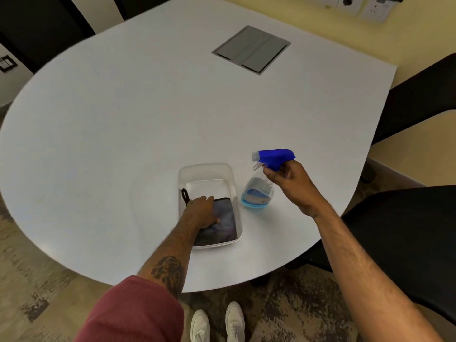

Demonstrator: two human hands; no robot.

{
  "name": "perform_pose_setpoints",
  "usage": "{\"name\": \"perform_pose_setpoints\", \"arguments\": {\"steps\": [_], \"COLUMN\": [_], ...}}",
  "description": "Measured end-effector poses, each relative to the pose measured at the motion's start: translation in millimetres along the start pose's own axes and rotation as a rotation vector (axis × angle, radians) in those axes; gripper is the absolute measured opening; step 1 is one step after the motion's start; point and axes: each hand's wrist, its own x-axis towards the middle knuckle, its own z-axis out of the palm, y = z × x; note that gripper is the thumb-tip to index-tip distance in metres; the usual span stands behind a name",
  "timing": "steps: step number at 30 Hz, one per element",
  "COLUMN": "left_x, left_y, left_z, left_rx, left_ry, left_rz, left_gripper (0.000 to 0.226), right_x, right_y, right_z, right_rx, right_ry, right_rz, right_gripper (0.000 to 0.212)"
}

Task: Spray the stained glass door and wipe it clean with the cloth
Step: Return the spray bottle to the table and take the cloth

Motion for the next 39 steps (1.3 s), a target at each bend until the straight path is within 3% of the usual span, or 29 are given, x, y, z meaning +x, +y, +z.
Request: {"name": "perform_pose_setpoints", "arguments": {"steps": [11,18,25,30,34,39], "left_x": [9,5,-13,-40,-72,-127], "left_y": [8,6,5,3,5,-2], "left_z": [-12,-13,-34,-62,-91,-131], "left_rx": [0.176,0.149,0.076,-0.195,-0.393,-0.781], "left_ry": [-0.028,-0.005,0.006,-0.009,0.054,0.134], "left_rz": [-0.052,-0.027,-0.020,-0.036,-0.025,0.031], "left_gripper": [0.070,0.065,0.060,0.065,0.068,0.062], "right_x": [15,16,1,-27,-52,-84], "right_y": [26,32,36,33,28,-1], "right_z": [13,13,9,6,15,46], "right_rx": [-0.016,0.018,0.002,-0.053,-0.071,-0.054], "right_ry": [-0.040,-0.012,0.004,0.139,0.290,0.123], "right_rz": [0.064,0.092,0.120,0.211,0.377,0.363], "right_gripper": [0.038,0.040,0.058,0.074,0.068,0.058]}}
